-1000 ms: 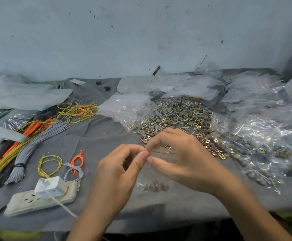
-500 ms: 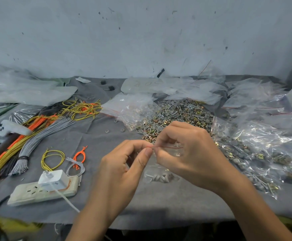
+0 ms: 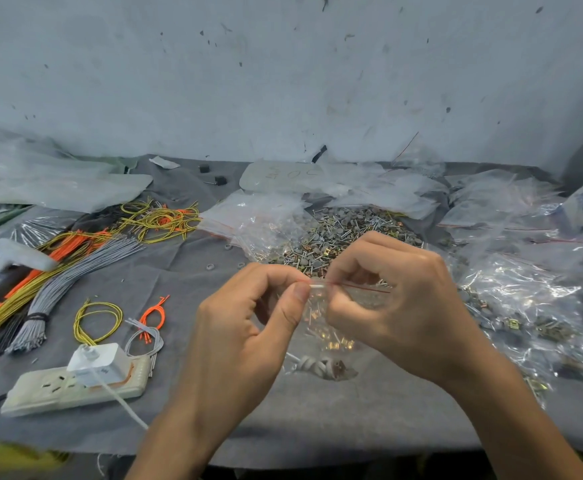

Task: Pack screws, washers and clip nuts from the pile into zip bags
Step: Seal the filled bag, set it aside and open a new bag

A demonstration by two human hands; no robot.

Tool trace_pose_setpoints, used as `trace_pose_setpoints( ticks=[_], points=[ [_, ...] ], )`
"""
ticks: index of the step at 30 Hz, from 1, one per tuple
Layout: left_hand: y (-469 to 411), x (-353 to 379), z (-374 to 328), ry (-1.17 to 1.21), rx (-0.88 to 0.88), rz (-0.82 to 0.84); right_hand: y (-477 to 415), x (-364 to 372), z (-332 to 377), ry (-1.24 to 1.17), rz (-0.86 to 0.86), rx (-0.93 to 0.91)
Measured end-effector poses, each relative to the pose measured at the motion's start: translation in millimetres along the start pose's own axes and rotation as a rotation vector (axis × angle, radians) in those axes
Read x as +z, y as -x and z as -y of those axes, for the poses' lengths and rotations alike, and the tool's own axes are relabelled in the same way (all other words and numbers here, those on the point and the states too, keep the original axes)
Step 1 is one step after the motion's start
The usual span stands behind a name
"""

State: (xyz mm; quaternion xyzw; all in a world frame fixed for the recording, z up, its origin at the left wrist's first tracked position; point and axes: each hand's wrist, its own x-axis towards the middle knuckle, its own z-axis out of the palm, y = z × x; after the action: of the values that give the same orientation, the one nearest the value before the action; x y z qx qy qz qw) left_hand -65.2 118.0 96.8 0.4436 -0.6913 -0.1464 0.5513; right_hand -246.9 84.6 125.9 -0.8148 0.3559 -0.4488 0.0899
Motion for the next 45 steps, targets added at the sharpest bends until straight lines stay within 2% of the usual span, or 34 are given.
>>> trace_pose_setpoints(
  ticks=[18, 22, 24, 26, 29, 33, 39, 45],
  points=[
    [-12.7, -3.9, 14.5, 0.049, -0.1, -0.097, 7.1, -24.2, -27.5, 0.088, -0.084, 0.035],
    [-16.6, -9.2, 24.4, 0.095, -0.148, -0.15, 14.3, -32.9, -39.1, 0.026, -0.127, 0.12],
    [-17.3, -9.5, 28.8, 0.069, -0.146, -0.093, 21.3, -32.7, -42.1, -0.082, -0.07, 0.219],
    [-16.0, -5.6, 33.2, 0.042, -0.149, -0.021, 26.7, -21.4, -38.0, -0.118, 0.081, 0.31],
    [-12.7, 5.5, 41.7, 0.036, -0.161, 0.05, 32.0, 8.5, -32.8, -0.106, 0.233, 0.3],
    [-3.9, 24.3, 50.7, 0.08, -0.156, 0.129, 42.5, 33.6, -34.5, -0.21, 0.2, 0.344],
    [11.1, 55.4, 61.2, 0.221, -0.212, 0.188, 65.2, 22.4, -44.2, -0.341, 0.138, 0.431],
    [38.5, 76.0, 102.0, 0.101, -0.347, 0.139, 71.2, -30.8, -84.9, -0.325, 0.07, 0.568]
  ],
)
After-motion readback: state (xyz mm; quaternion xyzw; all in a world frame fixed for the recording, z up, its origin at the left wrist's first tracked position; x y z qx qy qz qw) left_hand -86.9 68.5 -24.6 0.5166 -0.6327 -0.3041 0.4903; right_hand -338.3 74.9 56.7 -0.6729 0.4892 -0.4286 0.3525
